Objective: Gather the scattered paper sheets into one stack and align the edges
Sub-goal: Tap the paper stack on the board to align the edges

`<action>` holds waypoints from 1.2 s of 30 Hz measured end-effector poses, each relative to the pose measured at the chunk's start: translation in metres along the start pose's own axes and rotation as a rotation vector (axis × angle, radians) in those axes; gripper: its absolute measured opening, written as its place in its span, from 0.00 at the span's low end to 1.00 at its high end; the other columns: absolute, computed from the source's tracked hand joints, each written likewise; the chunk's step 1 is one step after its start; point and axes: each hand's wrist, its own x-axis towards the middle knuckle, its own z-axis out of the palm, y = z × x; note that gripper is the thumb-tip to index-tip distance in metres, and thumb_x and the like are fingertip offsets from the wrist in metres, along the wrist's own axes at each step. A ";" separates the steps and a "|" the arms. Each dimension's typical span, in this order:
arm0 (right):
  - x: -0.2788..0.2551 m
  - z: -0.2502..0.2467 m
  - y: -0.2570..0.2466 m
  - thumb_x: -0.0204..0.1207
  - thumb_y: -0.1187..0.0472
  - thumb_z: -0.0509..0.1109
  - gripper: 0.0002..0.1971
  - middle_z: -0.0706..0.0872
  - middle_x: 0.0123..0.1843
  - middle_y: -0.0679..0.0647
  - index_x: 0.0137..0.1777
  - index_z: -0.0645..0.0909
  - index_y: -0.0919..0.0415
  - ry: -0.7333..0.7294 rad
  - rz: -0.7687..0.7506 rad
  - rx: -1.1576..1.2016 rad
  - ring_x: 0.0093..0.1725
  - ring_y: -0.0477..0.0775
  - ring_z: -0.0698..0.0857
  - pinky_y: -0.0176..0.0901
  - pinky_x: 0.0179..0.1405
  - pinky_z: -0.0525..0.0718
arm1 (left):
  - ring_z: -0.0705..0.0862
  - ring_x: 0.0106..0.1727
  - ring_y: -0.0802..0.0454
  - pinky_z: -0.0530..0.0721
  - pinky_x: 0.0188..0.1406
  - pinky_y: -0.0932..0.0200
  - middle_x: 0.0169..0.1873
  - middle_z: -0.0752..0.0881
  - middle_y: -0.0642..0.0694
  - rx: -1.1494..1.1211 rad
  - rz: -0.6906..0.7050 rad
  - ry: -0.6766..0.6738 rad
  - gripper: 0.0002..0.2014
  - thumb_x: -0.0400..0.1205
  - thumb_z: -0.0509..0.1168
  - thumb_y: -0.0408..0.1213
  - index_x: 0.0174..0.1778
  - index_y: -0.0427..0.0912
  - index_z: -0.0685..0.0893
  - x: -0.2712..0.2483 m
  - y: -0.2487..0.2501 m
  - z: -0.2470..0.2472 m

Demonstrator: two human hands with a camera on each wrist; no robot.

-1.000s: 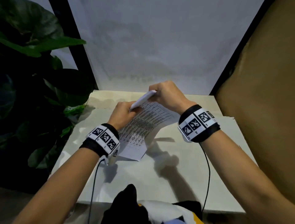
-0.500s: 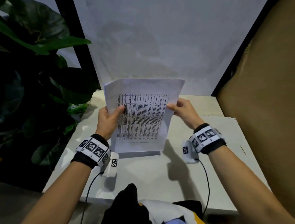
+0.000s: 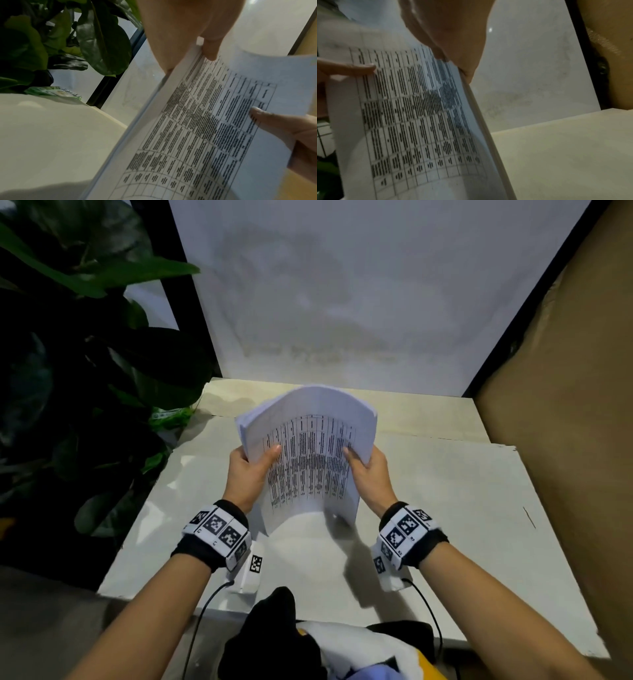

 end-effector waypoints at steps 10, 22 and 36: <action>0.009 -0.003 0.024 0.78 0.63 0.64 0.12 0.86 0.49 0.72 0.54 0.80 0.73 -0.053 0.069 -0.098 0.47 0.66 0.84 0.53 0.50 0.84 | 0.87 0.34 0.67 0.85 0.37 0.68 0.39 0.84 0.51 0.017 -0.041 -0.021 0.08 0.78 0.65 0.30 0.39 0.49 0.81 0.002 -0.011 0.003; 0.028 0.003 0.045 0.76 0.59 0.67 0.21 0.83 0.62 0.64 0.65 0.75 0.70 -0.306 0.371 -0.243 0.62 0.62 0.82 0.51 0.63 0.80 | 0.80 0.55 0.45 0.76 0.58 0.53 0.51 0.83 0.42 0.341 -0.358 -0.178 0.15 0.82 0.59 0.41 0.59 0.35 0.79 0.022 -0.059 -0.032; 0.047 0.107 0.082 0.79 0.61 0.65 0.18 0.72 0.18 0.53 0.28 0.66 0.61 -0.351 0.783 -0.381 0.17 0.48 0.71 0.32 0.13 0.67 | 0.80 0.64 0.40 0.75 0.62 0.55 0.63 0.82 0.35 0.505 -0.455 -0.096 0.19 0.78 0.63 0.25 0.66 0.33 0.74 0.059 -0.125 -0.120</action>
